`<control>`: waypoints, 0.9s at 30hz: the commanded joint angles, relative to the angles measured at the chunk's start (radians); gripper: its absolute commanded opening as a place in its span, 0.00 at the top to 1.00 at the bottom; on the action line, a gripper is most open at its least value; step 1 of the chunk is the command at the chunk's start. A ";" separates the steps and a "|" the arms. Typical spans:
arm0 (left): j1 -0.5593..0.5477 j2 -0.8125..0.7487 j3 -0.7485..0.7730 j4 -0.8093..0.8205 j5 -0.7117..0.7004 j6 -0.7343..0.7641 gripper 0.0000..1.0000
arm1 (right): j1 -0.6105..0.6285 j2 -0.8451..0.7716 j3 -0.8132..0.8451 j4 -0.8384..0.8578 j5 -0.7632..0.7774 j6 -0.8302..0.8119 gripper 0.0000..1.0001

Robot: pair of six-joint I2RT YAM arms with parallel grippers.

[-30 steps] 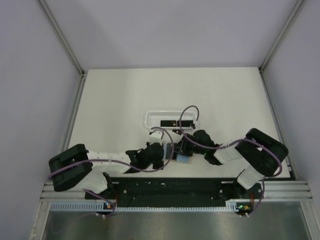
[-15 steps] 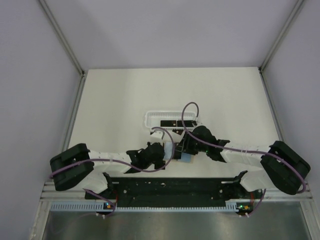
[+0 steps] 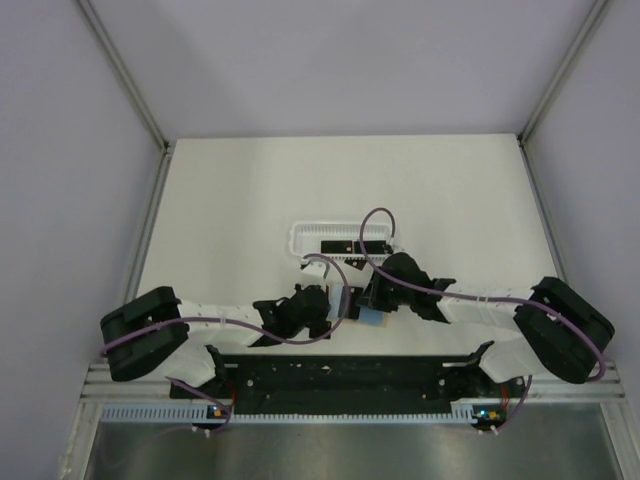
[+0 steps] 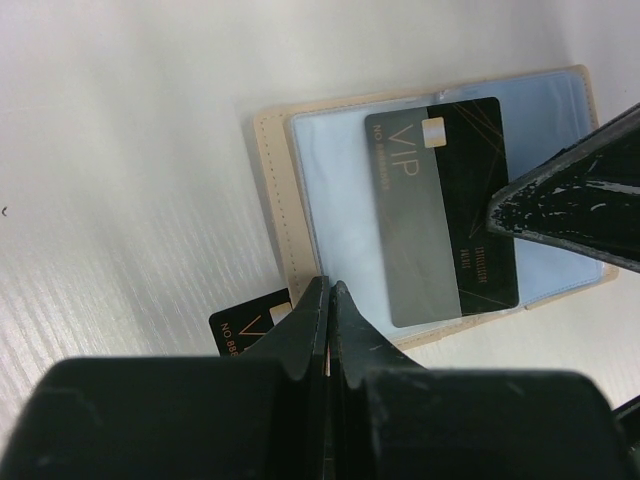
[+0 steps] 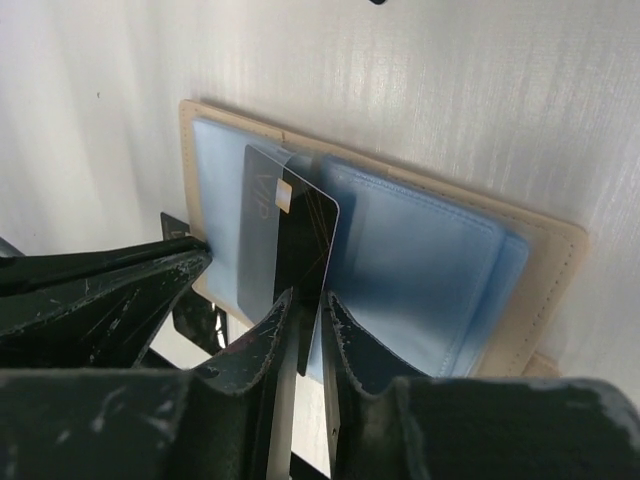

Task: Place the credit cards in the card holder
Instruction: Insert the credit card into the card holder.

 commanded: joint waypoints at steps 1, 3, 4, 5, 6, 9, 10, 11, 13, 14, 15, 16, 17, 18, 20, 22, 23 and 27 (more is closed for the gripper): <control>0.001 0.019 -0.012 -0.036 0.028 0.006 1.00 | 0.014 0.055 0.057 0.068 -0.024 -0.002 0.86; 0.001 0.019 -0.010 -0.035 0.028 0.006 1.00 | 0.023 0.077 0.067 0.082 -0.033 -0.001 0.86; 0.001 0.022 -0.010 -0.035 0.031 0.006 1.00 | 0.023 0.085 0.074 0.089 -0.048 -0.002 0.85; 0.001 0.022 -0.010 -0.035 0.031 0.006 1.00 | 0.024 0.086 0.078 0.095 -0.064 -0.005 0.83; 0.001 0.022 -0.009 -0.035 0.031 0.006 1.00 | 0.023 0.083 0.081 0.105 -0.074 -0.010 0.82; 0.001 0.022 -0.010 -0.036 0.031 0.006 1.00 | 0.024 0.033 0.078 0.108 -0.081 -0.034 0.70; 0.003 0.021 -0.012 -0.038 0.031 0.005 1.00 | 0.024 0.010 0.081 0.091 -0.072 -0.045 0.67; 0.001 0.022 -0.013 -0.036 0.030 0.006 1.00 | 0.023 -0.012 0.086 0.068 -0.061 -0.054 0.65; 0.001 0.021 -0.013 -0.038 0.030 0.005 1.00 | 0.024 -0.048 0.104 -0.007 -0.029 -0.085 0.62; 0.003 0.021 -0.013 -0.036 0.028 0.003 1.00 | 0.023 -0.058 0.113 -0.056 -0.004 -0.097 0.61; 0.001 0.021 -0.013 -0.036 0.028 0.005 1.00 | 0.023 -0.070 0.123 -0.093 0.020 -0.109 0.61; 0.001 0.021 -0.013 -0.036 0.026 0.005 1.00 | 0.021 -0.079 0.123 -0.104 0.037 -0.109 0.61; 0.001 0.021 -0.013 -0.035 0.028 0.003 1.00 | 0.023 -0.088 0.121 -0.137 0.053 -0.111 0.61; 0.003 0.022 -0.015 -0.035 0.028 0.002 1.00 | 0.023 -0.095 0.121 -0.150 0.062 -0.113 0.61; 0.003 0.022 -0.013 -0.036 0.030 0.002 1.00 | 0.024 -0.092 0.121 -0.156 0.062 -0.114 0.63; 0.000 0.024 -0.013 -0.033 0.030 0.002 1.00 | 0.021 -0.076 0.121 -0.155 0.059 -0.110 0.71; 0.001 0.022 -0.012 -0.035 0.031 0.000 1.00 | 0.024 -0.067 0.121 -0.150 0.059 -0.105 0.76; 0.000 0.022 -0.009 -0.041 0.031 0.005 1.00 | 0.023 -0.030 0.117 -0.113 0.042 -0.091 0.96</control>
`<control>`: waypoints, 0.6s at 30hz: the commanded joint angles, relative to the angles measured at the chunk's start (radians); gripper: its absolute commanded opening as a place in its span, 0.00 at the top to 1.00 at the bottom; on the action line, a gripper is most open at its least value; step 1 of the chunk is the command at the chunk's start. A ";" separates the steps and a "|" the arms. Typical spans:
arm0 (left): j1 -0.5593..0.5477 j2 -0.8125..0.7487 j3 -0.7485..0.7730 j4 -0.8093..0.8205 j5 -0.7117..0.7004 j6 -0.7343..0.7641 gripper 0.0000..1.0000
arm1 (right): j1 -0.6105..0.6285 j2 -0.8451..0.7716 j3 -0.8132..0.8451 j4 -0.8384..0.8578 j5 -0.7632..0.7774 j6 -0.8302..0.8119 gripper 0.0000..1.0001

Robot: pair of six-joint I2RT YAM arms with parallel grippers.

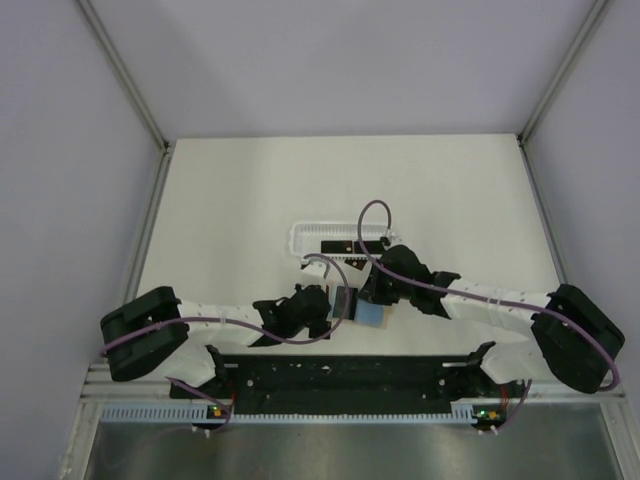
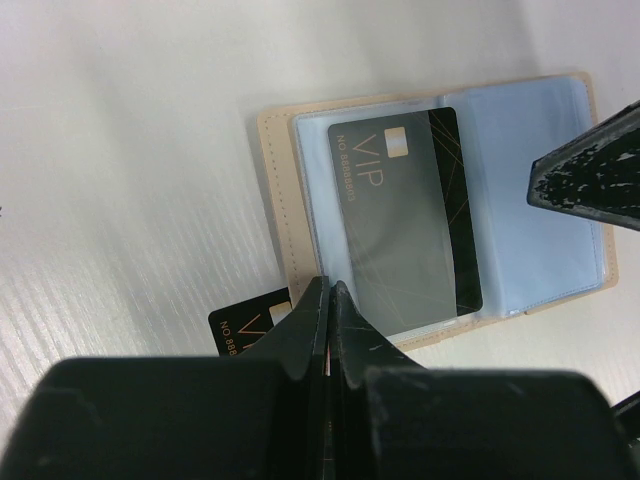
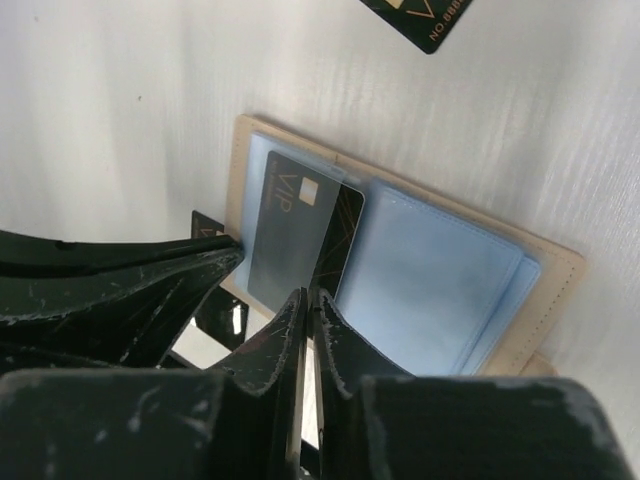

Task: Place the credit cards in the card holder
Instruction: Insert the credit card into the card holder.

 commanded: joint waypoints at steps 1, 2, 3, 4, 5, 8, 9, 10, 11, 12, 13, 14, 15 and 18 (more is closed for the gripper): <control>0.002 0.019 -0.008 -0.042 0.021 0.006 1.00 | 0.010 0.041 0.023 0.046 0.004 0.002 0.97; 0.000 0.019 -0.008 -0.044 0.021 0.006 1.00 | 0.012 0.047 0.022 0.055 0.002 0.004 0.99; 0.000 0.018 -0.008 -0.045 0.021 0.009 1.00 | 0.010 0.056 0.022 0.064 -0.002 0.005 1.00; 0.000 0.018 -0.008 -0.047 0.018 0.008 1.00 | 0.010 0.064 0.023 0.068 -0.002 0.007 1.00; 0.000 0.019 -0.008 -0.045 0.019 0.009 1.00 | 0.009 0.076 0.023 0.074 -0.005 0.005 1.00; 0.000 0.021 -0.005 -0.045 0.022 0.008 1.00 | 0.010 0.105 0.022 0.092 -0.019 0.010 1.00; 0.000 0.022 -0.005 -0.047 0.022 0.009 1.00 | 0.010 0.115 0.022 0.097 -0.022 0.012 1.00; -0.001 0.022 -0.004 -0.045 0.022 0.010 1.00 | 0.010 0.121 0.020 0.100 -0.024 0.013 1.00; 0.000 0.022 -0.004 -0.044 0.021 0.010 1.00 | 0.012 0.125 0.020 0.103 -0.027 0.015 1.00; 0.000 0.024 -0.004 -0.044 0.021 0.010 1.00 | 0.010 0.132 0.020 0.104 -0.028 0.015 1.00; 0.000 0.024 -0.004 -0.044 0.022 0.008 1.00 | 0.010 0.139 0.022 0.100 -0.027 0.015 1.00; 0.000 0.024 -0.002 -0.045 0.021 0.009 1.00 | 0.010 0.141 0.026 0.089 -0.022 0.016 1.00; -0.001 0.024 -0.002 -0.045 0.021 0.010 1.00 | 0.010 0.144 0.029 0.077 -0.015 0.016 1.00; 0.002 0.022 -0.002 -0.047 0.018 0.013 1.00 | 0.012 0.144 0.038 0.032 0.008 0.016 1.00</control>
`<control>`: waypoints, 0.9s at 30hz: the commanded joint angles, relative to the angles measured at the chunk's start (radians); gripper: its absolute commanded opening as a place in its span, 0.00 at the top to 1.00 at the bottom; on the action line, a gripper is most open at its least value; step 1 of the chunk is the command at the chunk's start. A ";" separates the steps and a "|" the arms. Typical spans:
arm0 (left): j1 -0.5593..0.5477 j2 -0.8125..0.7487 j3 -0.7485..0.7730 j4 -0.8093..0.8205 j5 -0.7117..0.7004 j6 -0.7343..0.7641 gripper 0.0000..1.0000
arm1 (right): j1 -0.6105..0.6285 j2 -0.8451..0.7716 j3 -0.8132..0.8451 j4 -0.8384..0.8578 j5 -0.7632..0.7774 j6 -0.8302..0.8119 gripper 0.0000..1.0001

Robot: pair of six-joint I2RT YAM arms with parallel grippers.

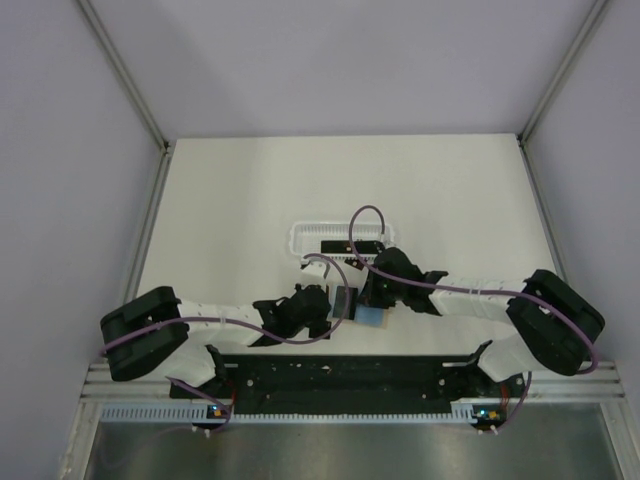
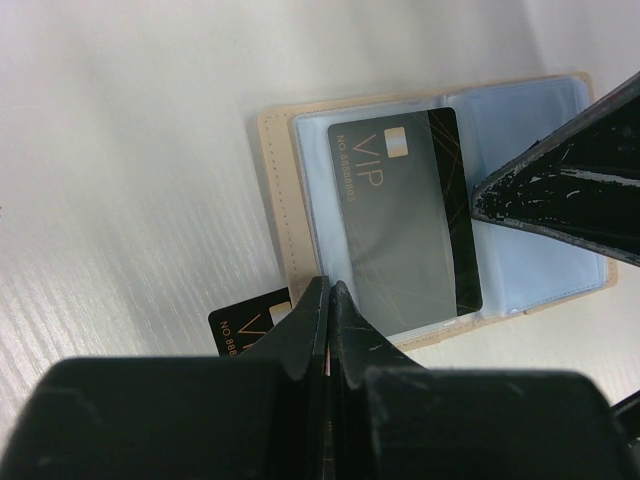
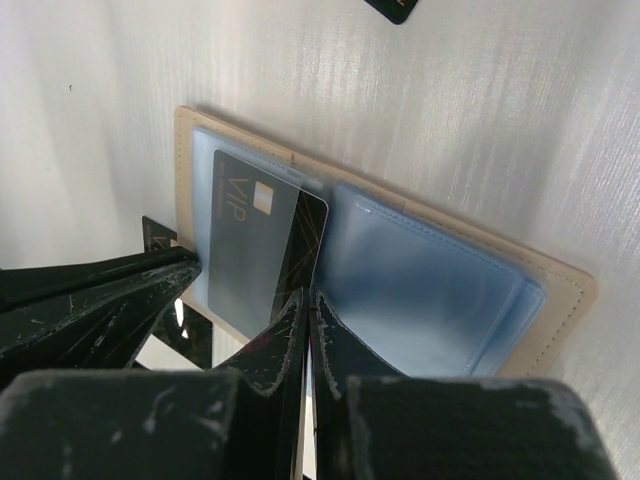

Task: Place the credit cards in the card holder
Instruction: Insert the credit card into the card holder.

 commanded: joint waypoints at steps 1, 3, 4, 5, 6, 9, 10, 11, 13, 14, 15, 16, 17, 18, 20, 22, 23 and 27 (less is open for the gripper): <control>0.000 0.022 -0.002 -0.047 0.018 0.012 1.00 | 0.010 0.005 0.041 -0.019 0.034 0.003 1.00; 0.000 0.026 0.001 -0.047 0.018 0.014 1.00 | 0.012 0.003 0.046 -0.054 0.043 0.003 1.00; 0.000 0.027 0.002 -0.048 0.021 0.012 1.00 | 0.010 0.005 0.049 -0.059 0.046 0.000 1.00; 0.000 0.029 0.004 -0.047 0.021 0.014 1.00 | 0.012 0.006 0.049 -0.064 0.048 0.001 1.00; 0.002 0.029 0.004 -0.047 0.019 0.014 1.00 | 0.012 0.008 0.052 -0.070 0.049 0.001 1.00; 0.000 0.032 0.004 -0.045 0.021 0.012 1.00 | 0.010 0.014 0.060 -0.087 0.049 0.001 1.00; 0.000 0.032 0.004 -0.045 0.019 0.011 1.00 | 0.012 0.012 0.063 -0.096 0.049 0.001 1.00; 0.000 0.033 0.005 -0.044 0.022 0.012 1.00 | 0.012 0.015 0.065 -0.102 0.049 0.001 1.00; 0.002 0.035 0.005 -0.044 0.021 0.011 1.00 | 0.012 0.017 0.072 -0.120 0.075 -0.002 1.00; 0.002 0.035 0.004 -0.044 0.022 0.012 1.00 | 0.013 0.021 0.077 -0.131 0.080 -0.005 1.00; 0.000 0.035 0.004 -0.044 0.021 0.012 1.00 | 0.015 0.025 0.080 -0.136 0.082 -0.008 1.00; 0.002 0.036 0.004 -0.044 0.022 0.011 1.00 | 0.016 0.032 0.084 -0.145 0.085 -0.009 1.00; 0.000 0.036 0.004 -0.045 0.021 0.011 1.00 | 0.018 0.040 0.089 -0.147 0.083 -0.011 1.00; -0.001 0.036 0.004 -0.045 0.021 0.012 1.00 | 0.021 0.049 0.094 -0.150 0.085 -0.012 1.00; 0.000 0.036 0.004 -0.045 0.022 0.012 1.00 | 0.027 0.070 0.107 -0.157 0.083 -0.014 1.00; 0.000 0.036 0.004 -0.044 0.022 0.011 1.00 | 0.035 0.101 0.123 -0.160 0.083 -0.016 1.00; 0.000 0.036 0.004 -0.045 0.022 0.011 1.00 | 0.038 0.110 0.129 -0.162 0.082 -0.016 1.00; 0.000 0.035 0.002 -0.045 0.022 0.012 1.00 | 0.049 0.143 0.150 -0.156 0.072 -0.012 1.00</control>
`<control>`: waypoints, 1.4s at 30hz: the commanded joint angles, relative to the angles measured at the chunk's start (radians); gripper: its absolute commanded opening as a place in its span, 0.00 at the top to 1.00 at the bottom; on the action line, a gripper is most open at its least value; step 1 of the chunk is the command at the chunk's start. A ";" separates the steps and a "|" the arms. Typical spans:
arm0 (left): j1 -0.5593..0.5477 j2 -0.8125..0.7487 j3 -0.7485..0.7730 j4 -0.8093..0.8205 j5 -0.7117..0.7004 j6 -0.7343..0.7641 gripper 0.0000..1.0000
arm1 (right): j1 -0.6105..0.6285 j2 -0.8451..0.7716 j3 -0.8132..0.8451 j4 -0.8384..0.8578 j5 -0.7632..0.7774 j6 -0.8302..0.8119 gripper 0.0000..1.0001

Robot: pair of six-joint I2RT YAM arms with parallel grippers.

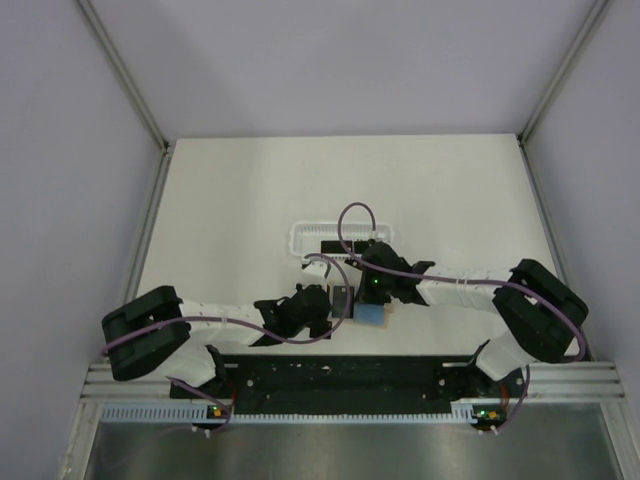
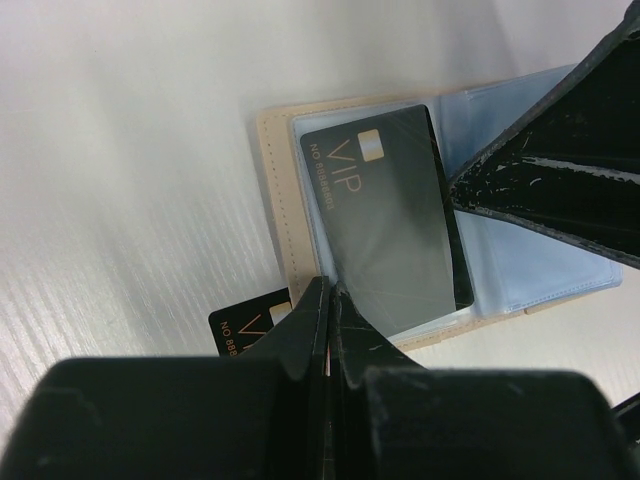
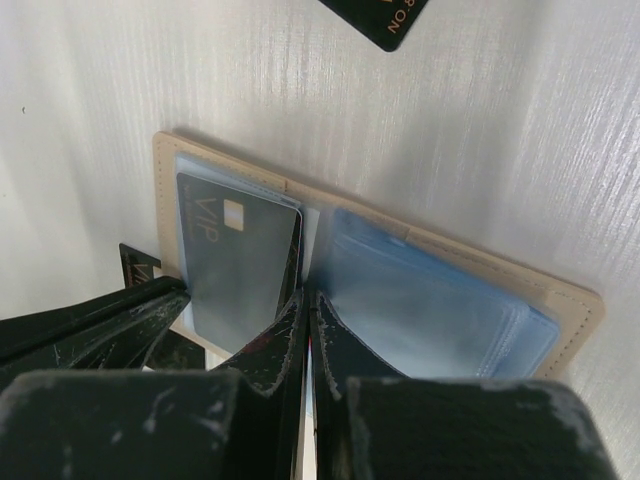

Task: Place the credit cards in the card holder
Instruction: Insert the credit card into the card holder.

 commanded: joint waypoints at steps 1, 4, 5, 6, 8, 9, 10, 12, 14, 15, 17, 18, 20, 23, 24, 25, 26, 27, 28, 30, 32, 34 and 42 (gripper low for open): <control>0.000 0.023 -0.005 -0.049 0.019 0.012 1.00 | 0.030 0.056 0.028 -0.014 0.016 -0.011 1.00; 0.000 0.026 -0.005 -0.046 0.021 0.012 1.00 | 0.032 0.054 0.025 0.004 0.005 -0.008 1.00; 0.000 0.028 -0.005 -0.048 0.022 0.012 1.00 | 0.032 0.053 0.022 0.014 0.003 -0.008 1.00; 0.000 0.029 -0.004 -0.046 0.024 0.011 1.00 | 0.032 0.054 0.019 0.023 0.002 -0.006 1.00; 0.000 0.031 -0.002 -0.042 0.027 0.011 1.00 | 0.032 0.054 0.011 0.044 -0.035 -0.003 1.00; 0.002 0.032 -0.002 -0.043 0.027 0.011 1.00 | 0.032 0.053 0.005 0.058 -0.049 -0.003 1.00; 0.000 0.032 -0.004 -0.040 0.025 0.009 1.00 | 0.032 0.056 0.000 0.083 -0.064 -0.001 1.00; 0.000 0.029 -0.002 -0.042 0.028 0.006 1.00 | 0.032 0.056 -0.009 0.109 -0.096 0.002 1.00; 0.000 0.021 0.000 -0.049 0.031 0.005 1.00 | 0.032 0.053 -0.015 0.107 -0.109 0.005 1.00; 0.000 0.012 0.000 -0.052 0.035 0.001 1.00 | 0.032 0.053 -0.016 0.107 -0.109 0.006 1.00; 0.000 -0.012 -0.002 -0.057 0.035 0.001 1.00 | 0.032 0.051 -0.018 0.107 -0.098 0.006 1.00; 0.000 -0.028 -0.002 -0.065 0.032 0.001 1.00 | 0.032 0.051 -0.020 0.109 -0.095 0.006 1.00; 0.002 -0.063 0.000 -0.081 0.022 -0.002 1.00 | 0.032 0.054 -0.021 0.106 -0.086 0.005 1.00; 0.002 -0.121 -0.002 -0.103 0.002 0.001 1.00 | 0.032 0.050 -0.027 0.103 -0.084 0.005 1.00; 0.003 -0.138 -0.005 -0.106 -0.004 0.003 0.98 | 0.032 0.050 -0.029 0.103 -0.083 0.006 1.00; 0.007 -0.149 -0.010 -0.106 -0.007 0.008 0.96 | 0.033 0.050 -0.032 0.101 -0.081 0.006 1.00; 0.011 -0.156 -0.011 -0.108 -0.011 0.009 0.94 | 0.032 0.050 -0.033 0.101 -0.080 0.006 1.00; 0.014 -0.160 -0.014 -0.109 -0.018 0.009 0.94 | 0.032 0.047 -0.035 0.103 -0.080 0.005 1.00; 0.019 -0.157 -0.016 -0.109 -0.019 0.012 0.93 | 0.032 0.047 -0.036 0.101 -0.080 0.006 1.00; 0.026 -0.143 -0.016 -0.111 -0.019 0.014 0.93 | 0.032 0.047 -0.038 0.100 -0.078 0.006 1.00; 0.030 -0.126 -0.016 -0.112 -0.021 0.012 0.94 | 0.032 0.045 -0.038 0.098 -0.078 0.006 1.00; 0.028 -0.108 -0.014 -0.118 -0.027 0.008 0.98 | 0.033 0.043 -0.036 0.094 -0.077 0.003 1.00; 0.028 -0.084 -0.008 -0.149 -0.060 0.003 1.00 | 0.032 0.042 -0.030 0.083 -0.072 -0.001 1.00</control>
